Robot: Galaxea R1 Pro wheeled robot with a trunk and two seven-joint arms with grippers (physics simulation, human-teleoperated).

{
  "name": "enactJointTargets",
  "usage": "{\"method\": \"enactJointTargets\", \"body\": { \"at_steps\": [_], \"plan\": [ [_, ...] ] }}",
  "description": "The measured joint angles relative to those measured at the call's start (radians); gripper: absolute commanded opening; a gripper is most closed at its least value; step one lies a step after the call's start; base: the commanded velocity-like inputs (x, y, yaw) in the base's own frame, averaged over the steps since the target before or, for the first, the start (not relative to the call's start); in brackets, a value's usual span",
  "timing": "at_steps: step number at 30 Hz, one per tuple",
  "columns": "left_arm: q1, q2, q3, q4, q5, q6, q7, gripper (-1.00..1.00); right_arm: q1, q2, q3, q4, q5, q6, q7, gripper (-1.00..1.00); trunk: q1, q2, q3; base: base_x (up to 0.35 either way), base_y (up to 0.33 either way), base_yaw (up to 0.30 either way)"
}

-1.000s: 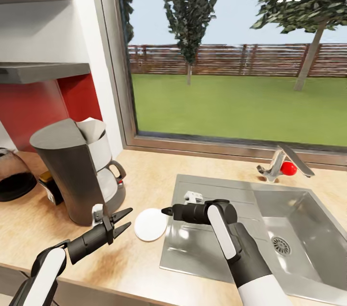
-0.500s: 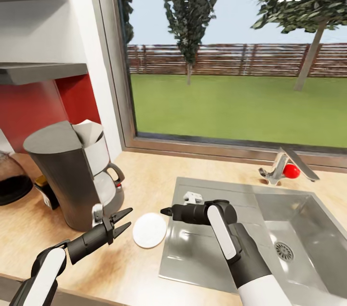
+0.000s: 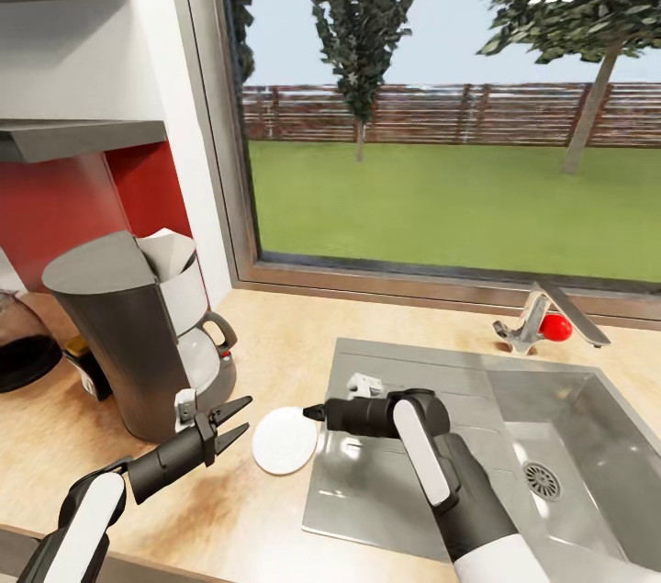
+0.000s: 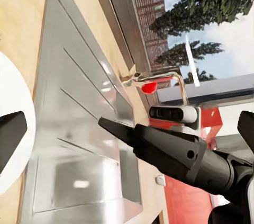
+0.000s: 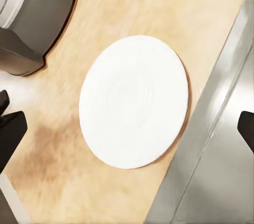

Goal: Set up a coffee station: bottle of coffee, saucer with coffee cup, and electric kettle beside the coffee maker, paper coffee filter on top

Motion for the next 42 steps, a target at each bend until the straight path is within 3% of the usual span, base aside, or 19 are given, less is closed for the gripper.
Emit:
{"method": "enactJointTargets", "body": {
  "at_steps": [8, 15, 18, 23, 33, 38, 42],
  "plan": [
    [0.000, -0.001, 0.000, 0.006, -0.002, -0.001, 0.000, 1.00, 0.026, 0.000, 0.064, -0.001, 0.000, 0.000, 0.000, 1.00, 0.000, 0.000, 0.000, 0.000, 0.000, 0.000],
    [0.000, -0.002, -0.002, 0.051, -0.004, -0.002, 0.000, 1.00, 0.039, 0.000, 0.070, 0.000, -0.043, 0.001, 0.000, 1.00, 0.000, 0.000, 0.000, 0.000, 0.000, 0.000],
    [0.000, -0.002, -0.004, 0.063, -0.005, -0.035, -0.002, 1.00, 0.041, 0.000, 0.071, 0.001, -0.053, 0.001, -0.001, 1.00, 0.000, 0.000, 0.000, 0.000, 0.000, 0.000],
    [-0.001, -0.001, -0.062, 0.101, -0.004, -0.051, -0.003, 1.00, 0.041, 0.000, 0.071, 0.000, -0.055, 0.001, -0.001, 1.00, 0.000, 0.000, 0.000, 0.001, 0.000, 0.000],
    [-0.006, 0.000, -0.064, 0.103, -0.006, -0.058, -0.002, 1.00, 0.041, 0.000, 0.070, 0.001, -0.055, 0.001, -0.001, 1.00, 0.000, 0.000, 0.000, 0.098, 0.000, 0.000],
    [-0.006, 0.010, -0.063, 0.103, -0.008, -0.126, -0.002, 1.00, 0.041, 0.000, 0.070, 0.001, -0.055, 0.001, -0.001, 1.00, 0.000, 0.000, 0.000, 0.003, 0.000, 0.000],
    [-0.006, 0.015, -0.055, 0.103, -0.013, -0.131, 0.001, 1.00, 0.041, 0.000, 0.069, 0.001, -0.054, 0.001, -0.001, 1.00, 0.000, 0.000, 0.000, 0.000, 0.000, 0.000]
  ]
}}
